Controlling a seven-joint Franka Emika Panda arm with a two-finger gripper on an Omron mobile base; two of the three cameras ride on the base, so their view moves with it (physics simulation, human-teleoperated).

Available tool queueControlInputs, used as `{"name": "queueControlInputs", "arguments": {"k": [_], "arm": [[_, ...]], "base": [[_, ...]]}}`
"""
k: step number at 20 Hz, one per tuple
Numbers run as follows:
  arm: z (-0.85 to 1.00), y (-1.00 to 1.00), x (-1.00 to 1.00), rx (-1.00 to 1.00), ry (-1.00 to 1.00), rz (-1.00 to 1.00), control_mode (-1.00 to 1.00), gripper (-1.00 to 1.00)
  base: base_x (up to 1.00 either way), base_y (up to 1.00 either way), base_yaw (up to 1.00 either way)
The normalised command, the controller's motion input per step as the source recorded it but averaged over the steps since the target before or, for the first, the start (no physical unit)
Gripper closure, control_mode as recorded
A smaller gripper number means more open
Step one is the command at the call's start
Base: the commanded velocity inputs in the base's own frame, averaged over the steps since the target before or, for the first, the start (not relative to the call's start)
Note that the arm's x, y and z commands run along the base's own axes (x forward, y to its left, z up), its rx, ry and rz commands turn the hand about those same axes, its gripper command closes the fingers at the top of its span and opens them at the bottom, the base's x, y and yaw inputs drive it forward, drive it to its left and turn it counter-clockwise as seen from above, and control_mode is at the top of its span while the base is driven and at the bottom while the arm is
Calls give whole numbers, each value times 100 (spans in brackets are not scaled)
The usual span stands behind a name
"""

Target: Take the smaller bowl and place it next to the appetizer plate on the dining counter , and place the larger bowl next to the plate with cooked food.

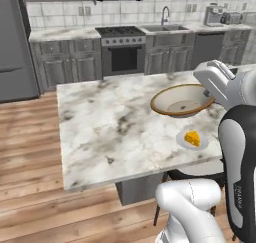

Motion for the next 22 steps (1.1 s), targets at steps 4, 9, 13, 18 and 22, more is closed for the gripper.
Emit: {"name": "queueControlInputs", "arguments": {"k": [4, 9, 13, 18, 22], "arm": [[0, 0, 0, 0, 0, 0, 100, 100], [0, 0, 0, 0, 0, 0, 100, 100], [0, 0, 0, 0, 0, 0, 100, 100], [0, 0, 0, 0, 0, 0, 100, 100], [0, 0, 0, 0, 0, 0, 100, 100]], "base": [[-2, -95, 0], [0, -92, 0], [6, -59, 0], [62, 5, 0], [66, 32, 0]]}}
